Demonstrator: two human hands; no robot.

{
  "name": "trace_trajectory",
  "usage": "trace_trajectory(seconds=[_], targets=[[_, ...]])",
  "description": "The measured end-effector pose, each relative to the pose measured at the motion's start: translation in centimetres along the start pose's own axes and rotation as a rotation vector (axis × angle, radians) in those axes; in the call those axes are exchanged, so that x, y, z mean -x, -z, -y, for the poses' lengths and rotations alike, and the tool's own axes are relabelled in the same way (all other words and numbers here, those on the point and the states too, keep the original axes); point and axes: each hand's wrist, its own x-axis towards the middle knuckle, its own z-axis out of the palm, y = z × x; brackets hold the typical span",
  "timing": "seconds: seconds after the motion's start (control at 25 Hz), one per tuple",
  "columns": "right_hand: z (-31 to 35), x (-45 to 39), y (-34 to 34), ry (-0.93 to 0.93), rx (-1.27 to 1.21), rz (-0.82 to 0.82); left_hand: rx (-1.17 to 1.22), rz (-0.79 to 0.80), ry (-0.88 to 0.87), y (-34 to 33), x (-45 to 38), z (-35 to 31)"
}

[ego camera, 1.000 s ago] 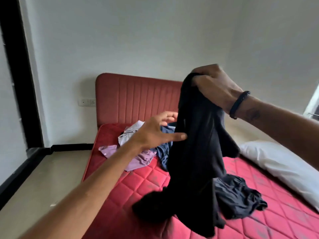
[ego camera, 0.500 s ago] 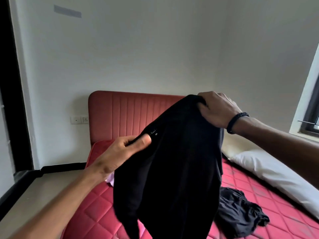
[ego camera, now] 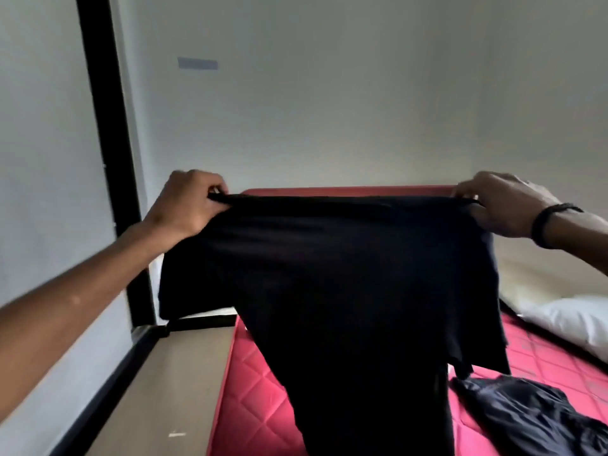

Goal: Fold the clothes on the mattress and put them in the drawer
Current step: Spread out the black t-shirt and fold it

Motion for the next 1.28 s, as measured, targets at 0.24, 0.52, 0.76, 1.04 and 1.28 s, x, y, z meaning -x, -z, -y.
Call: trace_trajectory(seconds=[0.24,0.52,0.76,1.04,1.28], targets=[[1.6,-2.6,-0.5,-0.530,-0.899,0.133,-0.038,0.138,-0.058,6.4,-6.2,-2.0],[5.4,0.5,4.0,-0.317,-1.024,0.044,0.535,0.553,0.303,5.7,-1.1,-5.3],[8.7,2.6,6.1,0.154,-0.375,-0.246,0.766,0.909,0.157,-13.5,16.6,-18.2],[5.6,1.9,8.9,0.062,-0.208,-0.414,1.074,0.579,0.239,-18.0,19.2,-22.0],[2.3,3.2,11.2,0.006,-0.169,-0.390,0.766,0.259,0.402,-21.6,17.4,-16.3]])
